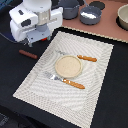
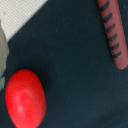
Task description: Place the fish, sausage, and tomato into the frying pan.
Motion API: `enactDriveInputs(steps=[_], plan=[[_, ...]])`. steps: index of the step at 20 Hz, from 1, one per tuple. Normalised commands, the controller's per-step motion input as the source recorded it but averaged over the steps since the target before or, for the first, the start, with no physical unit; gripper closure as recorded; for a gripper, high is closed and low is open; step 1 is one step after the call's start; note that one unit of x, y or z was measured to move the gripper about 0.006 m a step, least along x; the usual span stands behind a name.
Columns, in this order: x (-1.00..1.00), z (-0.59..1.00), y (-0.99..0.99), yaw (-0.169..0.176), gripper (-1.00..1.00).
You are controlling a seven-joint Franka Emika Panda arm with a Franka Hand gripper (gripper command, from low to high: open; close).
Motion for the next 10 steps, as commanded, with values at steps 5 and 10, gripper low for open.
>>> enactDriveInputs(steps=[5, 10], plan=[[-0.61, -0.27, -0.25, 0.108, -1.00], [-0.46, -0.25, -0.13, 0.122, -1.00]])
